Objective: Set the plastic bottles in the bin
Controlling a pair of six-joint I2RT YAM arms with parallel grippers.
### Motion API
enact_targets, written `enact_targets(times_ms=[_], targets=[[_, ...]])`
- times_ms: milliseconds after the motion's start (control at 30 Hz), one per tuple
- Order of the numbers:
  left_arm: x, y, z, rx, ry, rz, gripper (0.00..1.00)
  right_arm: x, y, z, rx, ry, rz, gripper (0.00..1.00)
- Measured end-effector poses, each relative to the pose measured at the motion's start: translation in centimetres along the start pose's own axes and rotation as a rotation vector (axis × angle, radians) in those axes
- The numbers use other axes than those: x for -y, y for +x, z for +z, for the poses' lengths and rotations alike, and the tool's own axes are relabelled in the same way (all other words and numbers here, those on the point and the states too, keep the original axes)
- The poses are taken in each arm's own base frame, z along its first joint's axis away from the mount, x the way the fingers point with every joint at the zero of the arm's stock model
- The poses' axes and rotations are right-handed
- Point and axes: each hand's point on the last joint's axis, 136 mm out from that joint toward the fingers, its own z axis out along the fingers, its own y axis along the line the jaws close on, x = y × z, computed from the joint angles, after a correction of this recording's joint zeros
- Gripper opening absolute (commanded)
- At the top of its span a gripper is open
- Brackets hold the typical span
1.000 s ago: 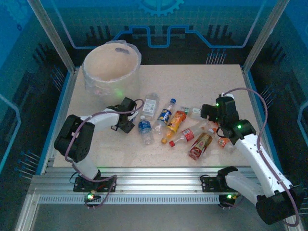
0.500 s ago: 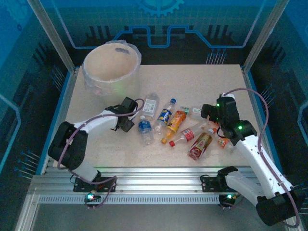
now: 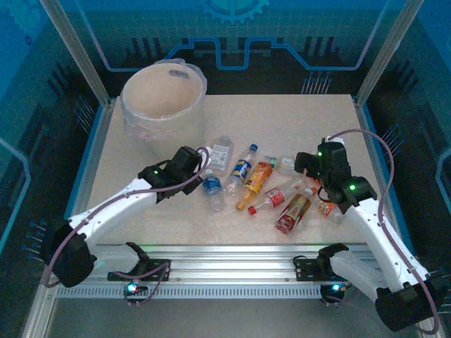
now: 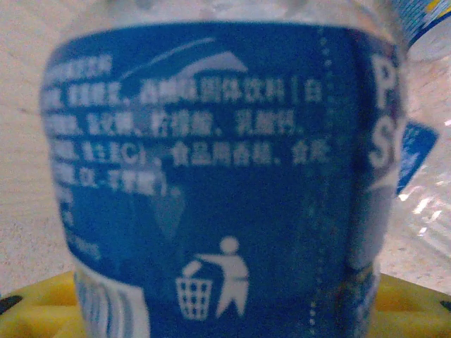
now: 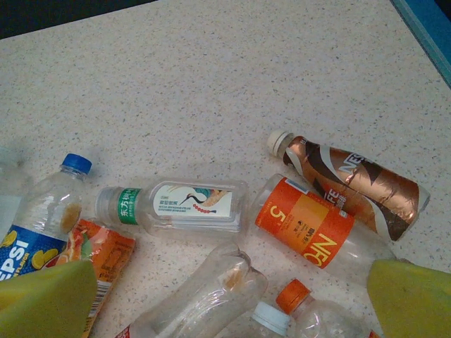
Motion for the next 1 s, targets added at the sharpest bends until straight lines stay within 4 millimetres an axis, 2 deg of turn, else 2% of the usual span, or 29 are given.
enact_targets(times_ms=[233,567,700,833,1000], targets=[[0.3,-3.8,-3.1,0.193,0.071,-0.084,0.53,0.0,0.0,0.0,0.0,0.0,0.005,1.0],[-2.7,-11.0,-8.4,0.464,0.054,-0.18,0.52,0.0,0.0,0.1,-0.002,0.0,0.004,1.0],[-5.1,-13.8,-10.7,0.549,0.019,-0.222,0.52,0.0,0.1,0.1,-0.006,0.001,0.003,1.0],[-9.1,-15.9,-12.6,0.605,-0.051,-0.283,0.52,-0.1,0.1,0.2,-0.009,0.0,0.003,1.0],[-14.0,-16.9,-14.0,0.636,-0.14,-0.353,0.51,-0.1,0.1,0.2,-0.009,0.0,0.003,1.0]])
